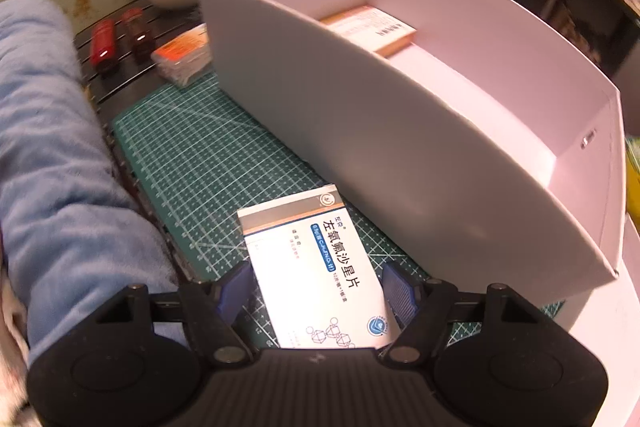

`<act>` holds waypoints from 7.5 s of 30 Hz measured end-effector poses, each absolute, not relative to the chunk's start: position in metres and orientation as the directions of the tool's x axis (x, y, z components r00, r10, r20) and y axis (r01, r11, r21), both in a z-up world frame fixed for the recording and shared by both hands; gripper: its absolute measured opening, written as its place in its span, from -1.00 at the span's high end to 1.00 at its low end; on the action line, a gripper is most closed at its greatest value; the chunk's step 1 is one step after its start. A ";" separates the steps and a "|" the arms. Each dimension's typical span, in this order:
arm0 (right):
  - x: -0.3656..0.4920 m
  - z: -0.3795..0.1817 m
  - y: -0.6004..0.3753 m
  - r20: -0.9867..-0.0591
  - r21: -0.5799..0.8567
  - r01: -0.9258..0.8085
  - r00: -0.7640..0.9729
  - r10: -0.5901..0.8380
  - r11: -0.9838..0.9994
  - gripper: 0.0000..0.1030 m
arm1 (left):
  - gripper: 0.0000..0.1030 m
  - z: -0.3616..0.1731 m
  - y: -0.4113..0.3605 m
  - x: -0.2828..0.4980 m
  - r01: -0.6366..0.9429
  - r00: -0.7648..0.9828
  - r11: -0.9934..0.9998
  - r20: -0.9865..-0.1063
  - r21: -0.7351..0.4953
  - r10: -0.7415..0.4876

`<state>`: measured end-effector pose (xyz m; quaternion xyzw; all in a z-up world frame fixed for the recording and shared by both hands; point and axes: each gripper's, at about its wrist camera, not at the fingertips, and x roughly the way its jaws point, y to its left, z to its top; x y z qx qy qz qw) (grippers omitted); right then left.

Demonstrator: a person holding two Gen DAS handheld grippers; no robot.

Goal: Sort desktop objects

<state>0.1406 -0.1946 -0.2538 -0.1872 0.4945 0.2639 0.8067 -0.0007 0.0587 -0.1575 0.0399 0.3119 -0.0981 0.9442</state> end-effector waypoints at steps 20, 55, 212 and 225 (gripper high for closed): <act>0.136 -0.249 -0.184 -0.899 0.004 -0.574 0.357 0.254 0.819 -0.36 | -1.00 -0.157 0.060 -0.002 0.211 0.791 0.977 -0.590 0.013 -0.163; 0.136 -0.254 -0.190 -0.907 0.096 -0.603 0.275 0.320 0.792 -0.20 | -1.00 -0.157 0.059 -0.003 0.215 0.793 0.976 -0.588 0.021 -0.162; 0.275 -0.230 -0.203 -0.823 0.052 -0.186 0.548 0.148 0.981 -0.20 | -1.00 -0.157 0.064 0.000 0.245 0.774 0.968 -0.588 -0.060 -0.232; 0.278 -0.225 -0.200 -0.813 0.095 -0.195 0.551 0.189 0.976 -0.20 | -1.00 -0.158 0.063 -0.002 0.248 0.784 0.967 -0.575 -0.055 -0.234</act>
